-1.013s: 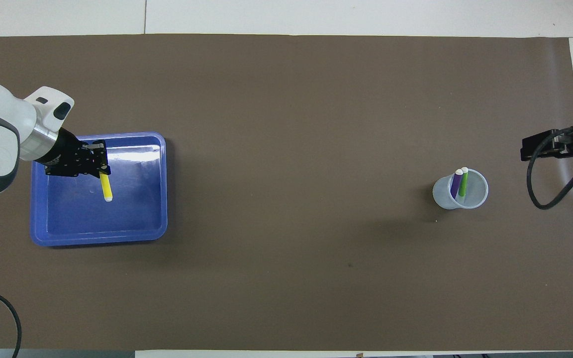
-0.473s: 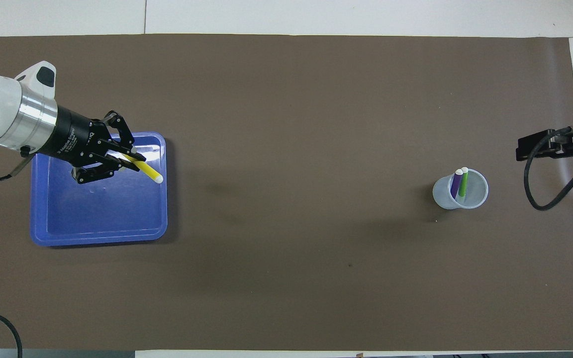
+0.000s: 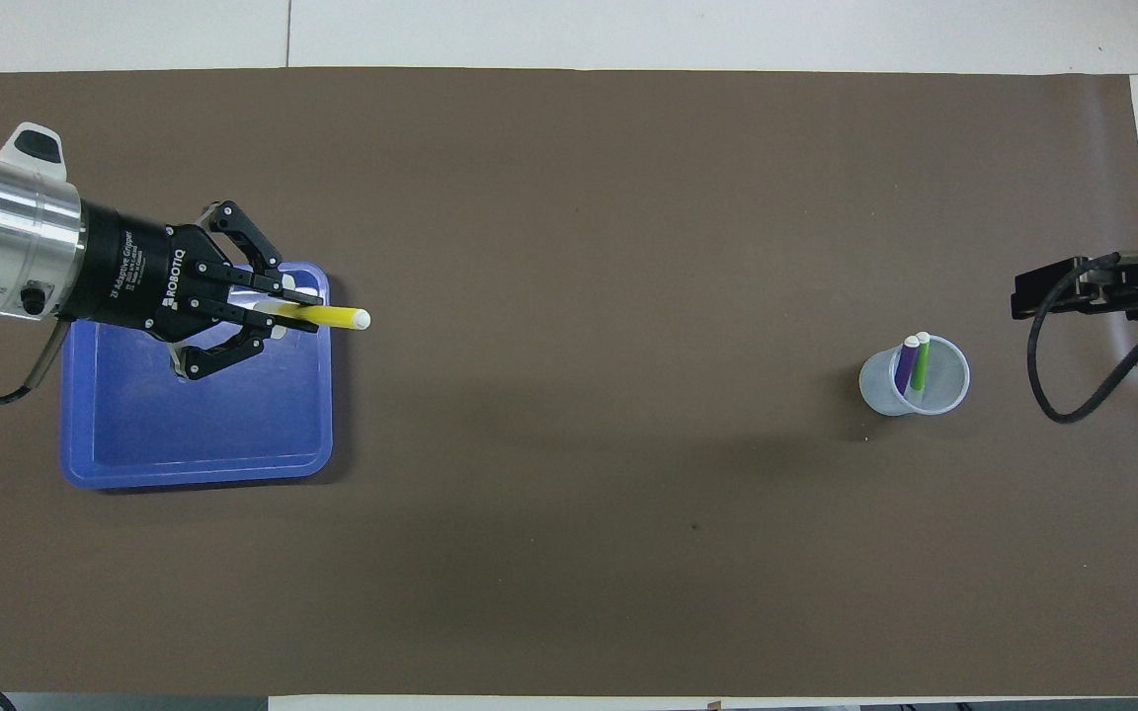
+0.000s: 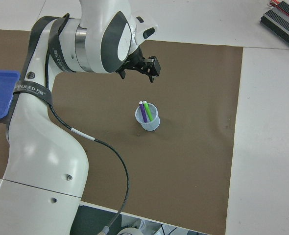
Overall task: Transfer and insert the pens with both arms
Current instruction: 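Lift the yellow pen with the left gripper while the right gripper approaches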
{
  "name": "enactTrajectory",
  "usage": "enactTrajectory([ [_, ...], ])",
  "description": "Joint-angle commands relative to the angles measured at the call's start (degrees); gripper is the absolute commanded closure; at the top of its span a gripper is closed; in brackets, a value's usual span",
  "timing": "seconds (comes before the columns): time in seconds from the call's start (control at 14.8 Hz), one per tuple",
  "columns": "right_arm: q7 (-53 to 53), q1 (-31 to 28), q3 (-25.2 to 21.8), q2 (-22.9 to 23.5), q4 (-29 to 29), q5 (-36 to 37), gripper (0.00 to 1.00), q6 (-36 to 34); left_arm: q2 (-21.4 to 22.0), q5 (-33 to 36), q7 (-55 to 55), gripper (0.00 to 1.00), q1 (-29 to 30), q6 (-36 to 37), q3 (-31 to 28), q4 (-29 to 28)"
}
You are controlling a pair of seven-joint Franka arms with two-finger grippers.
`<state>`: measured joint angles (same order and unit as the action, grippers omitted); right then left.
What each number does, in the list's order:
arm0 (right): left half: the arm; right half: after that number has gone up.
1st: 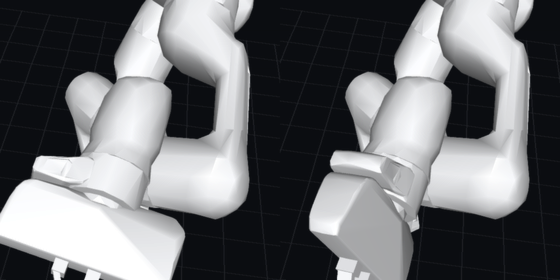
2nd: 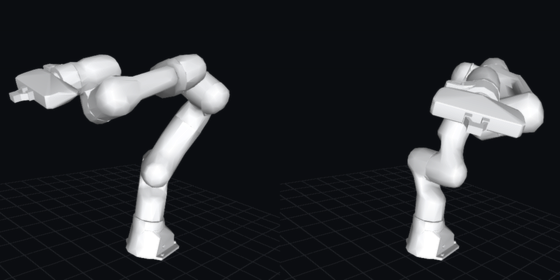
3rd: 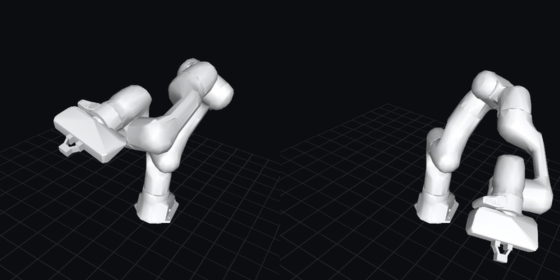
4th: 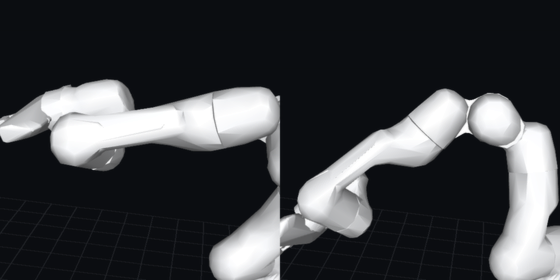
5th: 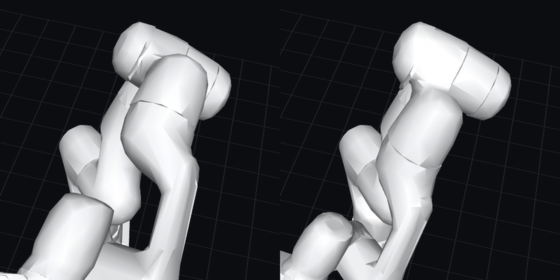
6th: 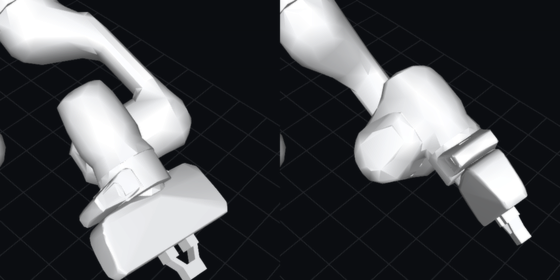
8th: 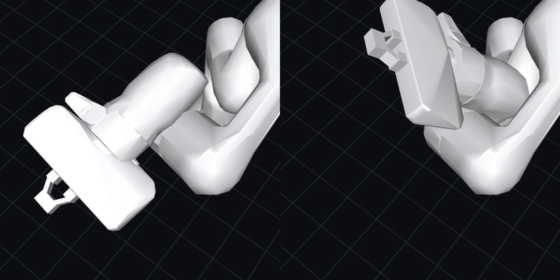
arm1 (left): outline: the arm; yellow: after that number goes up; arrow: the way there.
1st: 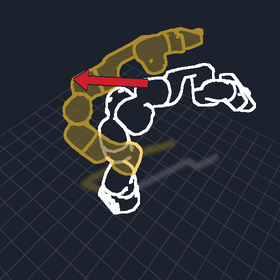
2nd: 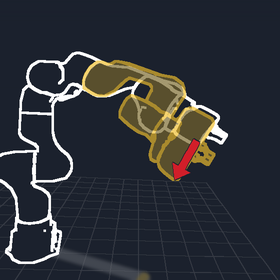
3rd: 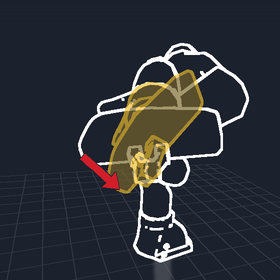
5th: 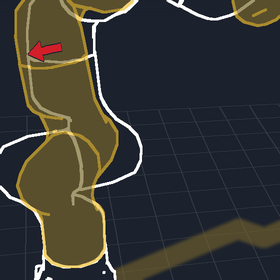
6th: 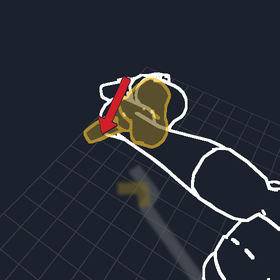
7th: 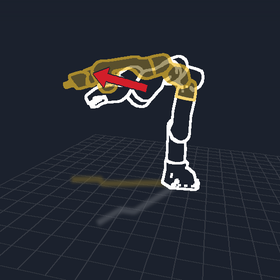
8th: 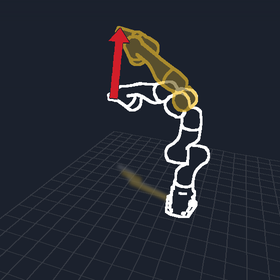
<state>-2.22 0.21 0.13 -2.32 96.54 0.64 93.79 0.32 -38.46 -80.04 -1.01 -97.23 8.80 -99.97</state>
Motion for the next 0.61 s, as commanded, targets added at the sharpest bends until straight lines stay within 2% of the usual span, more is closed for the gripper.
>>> enactTrajectory([
  [0.0,-4.01,-0.3,2.68,-0.15,-0.65,-4.66,0.0,-0.18,3.18,-6.51,-6.51,1.0,-0.75,-0.06,-0.45,-3.12],
  [0.2,-6.13,-0.3,6.01,-0.15,-0.91,-10.2,0.0,2.26,5.56,-11.1,-10.38,1.0,-3.46,-1.11,-0.36,-6.45],
  [0.41,-8.14,-0.3,8.22,-0.15,-0.83,-20.37,0.0,6.22,8.81,-17.77,-11.97,1.0,-6.27,-6.02,-0.36,-12.6],
  [0.54,-10.69,-0.3,10.15,-0.06,-0.82,-23.65,0.0,8.59,10.31,-18.58,-12.06,1.0,-10.3,-11.11,-0.36,-15.59],
])
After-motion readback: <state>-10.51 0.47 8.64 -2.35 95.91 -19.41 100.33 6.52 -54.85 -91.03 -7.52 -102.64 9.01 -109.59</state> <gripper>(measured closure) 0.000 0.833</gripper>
